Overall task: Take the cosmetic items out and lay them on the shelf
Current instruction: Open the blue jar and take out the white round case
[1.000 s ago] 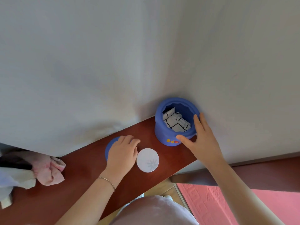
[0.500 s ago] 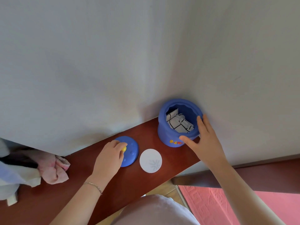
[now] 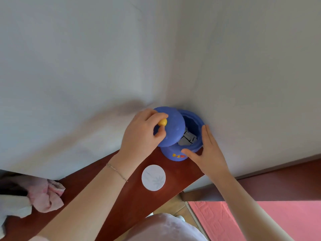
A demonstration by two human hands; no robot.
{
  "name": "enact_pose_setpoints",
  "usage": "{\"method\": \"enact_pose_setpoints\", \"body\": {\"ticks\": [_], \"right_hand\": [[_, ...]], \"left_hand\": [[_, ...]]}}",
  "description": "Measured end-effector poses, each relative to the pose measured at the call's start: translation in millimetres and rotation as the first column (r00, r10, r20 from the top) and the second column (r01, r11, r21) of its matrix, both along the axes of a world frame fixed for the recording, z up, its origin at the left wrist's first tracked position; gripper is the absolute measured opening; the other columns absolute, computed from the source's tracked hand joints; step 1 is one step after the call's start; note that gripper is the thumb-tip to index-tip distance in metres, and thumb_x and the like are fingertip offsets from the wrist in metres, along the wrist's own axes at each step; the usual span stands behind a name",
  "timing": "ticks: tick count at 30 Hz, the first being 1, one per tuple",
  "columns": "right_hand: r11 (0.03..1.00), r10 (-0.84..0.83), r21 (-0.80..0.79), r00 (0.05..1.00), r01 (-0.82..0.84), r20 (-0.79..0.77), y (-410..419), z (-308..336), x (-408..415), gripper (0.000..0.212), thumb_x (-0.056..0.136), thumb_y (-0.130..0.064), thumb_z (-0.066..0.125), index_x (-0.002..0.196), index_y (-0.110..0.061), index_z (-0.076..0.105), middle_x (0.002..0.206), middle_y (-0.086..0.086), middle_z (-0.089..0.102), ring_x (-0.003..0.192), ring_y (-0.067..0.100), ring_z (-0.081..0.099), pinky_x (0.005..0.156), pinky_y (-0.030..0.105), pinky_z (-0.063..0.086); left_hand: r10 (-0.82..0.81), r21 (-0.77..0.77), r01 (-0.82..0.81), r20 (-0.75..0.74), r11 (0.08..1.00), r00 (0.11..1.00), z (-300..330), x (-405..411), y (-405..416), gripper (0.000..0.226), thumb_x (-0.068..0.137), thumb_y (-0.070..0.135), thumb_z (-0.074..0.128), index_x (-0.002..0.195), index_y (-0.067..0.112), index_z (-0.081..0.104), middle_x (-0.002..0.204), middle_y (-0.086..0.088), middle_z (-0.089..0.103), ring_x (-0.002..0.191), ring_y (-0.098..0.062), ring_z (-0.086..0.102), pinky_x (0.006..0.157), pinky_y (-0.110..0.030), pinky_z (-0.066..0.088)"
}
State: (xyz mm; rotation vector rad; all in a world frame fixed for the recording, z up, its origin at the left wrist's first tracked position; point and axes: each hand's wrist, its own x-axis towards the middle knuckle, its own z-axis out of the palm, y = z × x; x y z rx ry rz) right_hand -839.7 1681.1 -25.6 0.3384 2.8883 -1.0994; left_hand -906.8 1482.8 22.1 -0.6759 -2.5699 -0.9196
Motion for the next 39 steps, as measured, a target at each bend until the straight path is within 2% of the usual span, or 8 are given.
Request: {"method": "enact_pose_setpoints", "body": {"ticks": [8, 15, 19, 26, 29, 32, 35, 39], "right_hand": [[0.999, -0.027, -0.035, 0.999, 0.026, -0.033, -0.1, -3.8, -0.1, 0.099, 0.077, -0.046, 0.068, 0.148, -0.019, 0.006, 0.157, -0.005, 0.007, 0.142, 0.008, 0.014, 0.102, 0.011, 0.016], [0.994, -0.051, -0.103, 0.998, 0.047, -0.036, -0.8, -4.5, 0.0, 0.102, 0.076, -0.044, 0.069, 0.148, -0.016, 0.003, 0.157, -0.005, 0.007, 0.142, 0.008, 0.013, 0.104, 0.011, 0.014], [0.998, -0.03, -0.057, 0.999, 0.029, -0.012, -0.2, -4.8, 0.0, 0.102, 0.077, -0.047, 0.067, 0.148, -0.016, 0.001, 0.158, -0.004, 0.003, 0.142, 0.007, 0.011, 0.105, 0.012, 0.014], [1.0, -0.013, -0.017, 1.0, 0.013, 0.002, 0.9, -8.0, -1.9, 0.098, 0.078, -0.05, 0.065, 0.149, -0.016, 0.006, 0.158, -0.005, 0.002, 0.142, 0.005, 0.009, 0.104, 0.009, 0.01], [1.0, -0.003, -0.014, 1.0, 0.003, 0.008, 1.9, -7.7, -2.6, 0.099, 0.078, -0.048, 0.066, 0.149, -0.015, 0.005, 0.158, -0.003, 0.001, 0.142, 0.005, 0.008, 0.103, 0.008, 0.008], [1.0, 0.016, 0.003, 1.0, -0.016, -0.005, 3.1, -2.2, -2.1, 0.095, 0.082, -0.045, 0.064, 0.148, -0.014, 0.003, 0.158, -0.003, -0.001, 0.142, 0.004, 0.004, 0.103, 0.008, 0.005], [0.99, 0.048, 0.138, 0.995, -0.036, -0.086, 3.7, 9.6, 5.3, 0.084, 0.086, -0.046, 0.056, 0.149, -0.017, 0.007, 0.157, -0.006, 0.002, 0.138, -0.002, 0.001, 0.107, 0.013, 0.01], [0.933, 0.155, 0.351, 0.969, -0.08, -0.192, -1.6, 16.6, 23.8, 0.071, 0.086, -0.053, 0.04, 0.144, -0.013, 0.032, 0.149, -0.001, 0.034, 0.138, 0.011, 0.027, 0.109, 0.019, 0.018]], "left_hand": [[-0.163, -0.084, 0.173, 0.123, 0.981, 0.979, -20.8, -19.4, 61.0, 0.028, 0.072, 0.014, 0.053, 0.095, 0.011, 0.068, 0.088, -0.007, 0.063, 0.081, -0.029, 0.06, 0.061, -0.041, 0.053], [-0.18, -0.107, 0.193, 0.115, 0.975, 0.977, -31.2, -23.3, 65.6, 0.036, 0.072, 0.024, 0.041, 0.093, 0.013, 0.069, 0.084, -0.007, 0.062, 0.076, -0.03, 0.06, 0.054, -0.036, 0.052], [-0.192, -0.143, 0.205, 0.103, 0.968, 0.976, -35.9, -23.2, 67.8, 0.028, 0.073, 0.014, 0.05, 0.093, 0.011, 0.07, 0.084, -0.007, 0.062, 0.074, -0.029, 0.059, 0.051, -0.039, 0.053], [-0.216, -0.16, 0.226, 0.075, 0.961, 0.974, -43.5, -21.2, 66.3, 0.036, 0.079, 0.021, 0.04, 0.1, 0.01, 0.067, 0.085, -0.007, 0.06, 0.072, -0.023, 0.056, 0.049, -0.033, 0.051], [-0.215, -0.189, 0.225, 0.072, 0.956, 0.974, -40.2, -16.8, 62.6, 0.04, 0.082, 0.024, 0.04, 0.112, 0.01, 0.063, 0.096, -0.006, 0.063, 0.08, -0.023, 0.06, 0.057, -0.033, 0.055], [-0.203, -0.23, 0.207, 0.038, 0.951, 0.978, -36.2, -6.8, 47.1, 0.047, 0.084, 0.028, 0.043, 0.125, 0.008, 0.055, 0.111, -0.007, 0.063, 0.1, -0.023, 0.06, 0.079, -0.03, 0.051], [-0.172, -0.298, 0.16, -0.016, 0.941, 0.985, -33.4, 3.7, 20.1, 0.047, 0.085, 0.031, 0.044, 0.123, 0.008, 0.057, 0.117, -0.008, 0.063, 0.11, -0.024, 0.058, 0.089, -0.031, 0.047], [-0.125, -0.392, 0.112, -0.009, 0.913, 0.992, -39.1, 21.5, -21.2, 0.046, 0.086, 0.035, 0.044, 0.121, 0.01, 0.059, 0.118, -0.005, 0.063, 0.113, -0.022, 0.057, 0.097, -0.033, 0.041]]}}
